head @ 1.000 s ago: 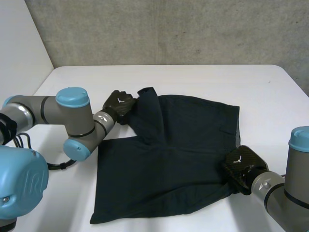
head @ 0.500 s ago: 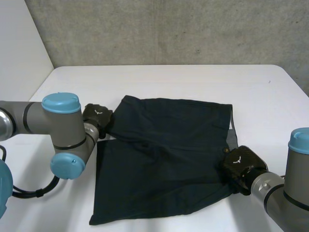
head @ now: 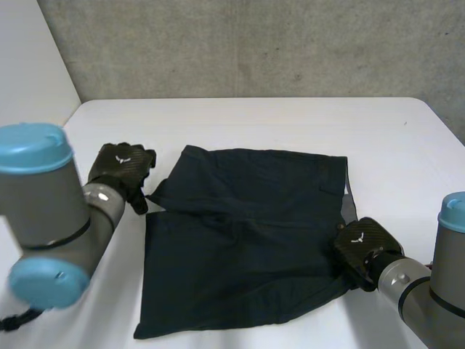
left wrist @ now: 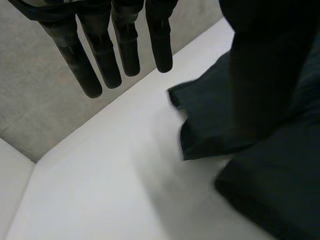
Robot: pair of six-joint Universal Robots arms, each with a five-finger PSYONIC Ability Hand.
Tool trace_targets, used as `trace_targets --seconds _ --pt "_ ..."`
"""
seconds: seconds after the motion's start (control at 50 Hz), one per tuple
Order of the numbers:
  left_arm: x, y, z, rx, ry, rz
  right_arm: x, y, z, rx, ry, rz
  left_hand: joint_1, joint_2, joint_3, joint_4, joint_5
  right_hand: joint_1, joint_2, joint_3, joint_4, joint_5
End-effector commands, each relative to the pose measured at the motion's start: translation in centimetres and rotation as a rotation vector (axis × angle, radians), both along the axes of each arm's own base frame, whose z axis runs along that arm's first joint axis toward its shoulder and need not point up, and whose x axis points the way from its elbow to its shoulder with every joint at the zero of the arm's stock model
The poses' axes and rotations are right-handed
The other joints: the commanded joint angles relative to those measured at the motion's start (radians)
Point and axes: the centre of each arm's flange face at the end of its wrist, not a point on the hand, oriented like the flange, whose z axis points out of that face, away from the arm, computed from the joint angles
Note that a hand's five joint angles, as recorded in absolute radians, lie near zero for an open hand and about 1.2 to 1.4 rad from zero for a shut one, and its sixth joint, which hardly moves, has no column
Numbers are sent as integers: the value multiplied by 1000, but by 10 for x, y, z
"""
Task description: Fold the shorts.
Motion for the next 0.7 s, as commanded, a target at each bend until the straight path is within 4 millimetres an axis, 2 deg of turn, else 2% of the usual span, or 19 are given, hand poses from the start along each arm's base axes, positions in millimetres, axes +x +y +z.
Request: trace_targets --seconds 0.02,0.06,0.08,0.18,0.28,0.36,0.4,0.42,0.52,0.54,0.56,0.6,0.66,0.7 --pt "4 92 -2 188 35 -172 2 1 1 8 -25 16 63 73 69 82 85 419 216 214 204 242" --pt "7 102 -7 223 22 -187 2 1 1 8 -32 11 63 73 69 82 85 419 216 214 204 242" --pt "12 113 -17 267 2 -195 2 0 1 8 -38 6 63 73 69 82 85 419 216 214 204 242" --pt "22 139 -49 390 -76 -211 1 -1 4 1 -51 -5 66 76 72 85 88 419 216 214 204 242" --pt "23 145 -61 432 -109 -219 1 0 10 -18 -57 -11 154 164 159 173 175 419 216 214 204 242" --pt "21 141 -72 448 -122 -216 -3 2 22 -49 -74 -24 406 416 412 425 428 419 216 214 204 242" --pt "21 139 -78 452 -137 -210 -5 2 26 -54 -77 -31 667 677 673 686 688 419 216 214 204 242" --pt "21 136 -80 442 -149 -202 -7 4 27 -50 -72 -32 941 951 946 960 962 419 216 214 204 242" --pt "23 131 -71 381 -164 -160 -13 19 33 27 -28 -22 944 953 949 962 965 419 216 214 204 242" --pt "24 132 -60 343 -173 -163 -15 22 36 36 -16 -20 944 953 949 962 965 419 216 214 204 242" --pt "24 132 -57 335 -173 -165 -18 24 38 47 0 -17 944 953 949 962 965 419 216 214 204 242" --pt "26 138 -47 310 -207 -193 -27 31 45 74 80 7 944 953 949 962 965 419 216 214 204 242" --pt "31 160 -29 277 -378 -318 -42 41 50 132 215 65 944 953 949 962 965 419 216 214 204 242" --pt "32 163 -23 264 -433 -352 -48 42 53 161 261 89 944 953 949 962 965 419 216 214 204 242"
